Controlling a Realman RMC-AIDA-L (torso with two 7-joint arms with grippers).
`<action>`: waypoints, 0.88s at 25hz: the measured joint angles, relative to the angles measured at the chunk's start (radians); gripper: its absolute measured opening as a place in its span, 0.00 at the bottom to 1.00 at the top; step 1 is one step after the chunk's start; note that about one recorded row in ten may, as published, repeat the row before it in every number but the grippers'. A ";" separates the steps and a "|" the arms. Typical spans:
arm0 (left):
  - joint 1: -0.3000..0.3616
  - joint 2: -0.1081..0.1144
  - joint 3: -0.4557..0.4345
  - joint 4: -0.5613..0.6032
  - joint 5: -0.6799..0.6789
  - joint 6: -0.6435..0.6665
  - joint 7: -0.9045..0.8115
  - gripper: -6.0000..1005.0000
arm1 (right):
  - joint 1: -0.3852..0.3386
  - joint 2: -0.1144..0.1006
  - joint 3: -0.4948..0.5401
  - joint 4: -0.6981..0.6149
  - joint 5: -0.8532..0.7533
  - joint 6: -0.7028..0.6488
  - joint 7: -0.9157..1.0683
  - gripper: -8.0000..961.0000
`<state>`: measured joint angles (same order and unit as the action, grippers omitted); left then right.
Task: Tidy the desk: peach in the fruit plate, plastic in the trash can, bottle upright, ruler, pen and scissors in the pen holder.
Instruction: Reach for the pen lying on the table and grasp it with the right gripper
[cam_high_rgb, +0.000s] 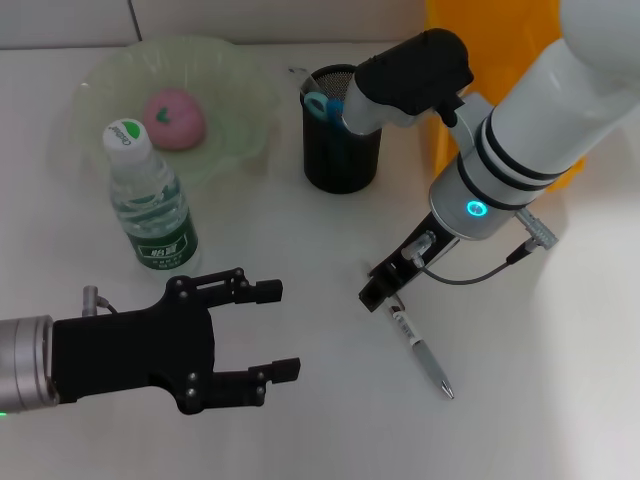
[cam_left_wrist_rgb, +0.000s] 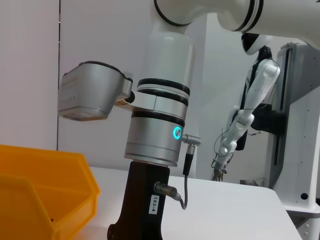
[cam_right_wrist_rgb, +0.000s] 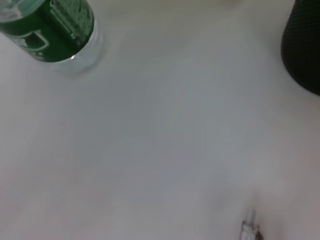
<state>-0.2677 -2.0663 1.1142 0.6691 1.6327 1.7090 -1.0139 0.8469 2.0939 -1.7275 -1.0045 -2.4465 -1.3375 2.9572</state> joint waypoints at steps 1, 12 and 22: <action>0.001 0.000 0.000 0.000 0.000 0.000 0.000 0.76 | 0.000 0.000 0.000 0.000 0.000 0.000 0.000 0.55; 0.004 0.000 -0.005 0.001 0.001 0.003 0.001 0.76 | 0.012 0.000 -0.017 0.023 0.002 0.006 0.000 0.54; 0.004 0.000 -0.005 0.001 0.001 0.003 0.002 0.76 | 0.013 0.000 -0.022 0.026 0.002 0.009 0.000 0.44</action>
<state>-0.2638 -2.0663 1.1090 0.6704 1.6340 1.7120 -1.0124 0.8601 2.0939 -1.7497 -0.9784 -2.4449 -1.3282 2.9571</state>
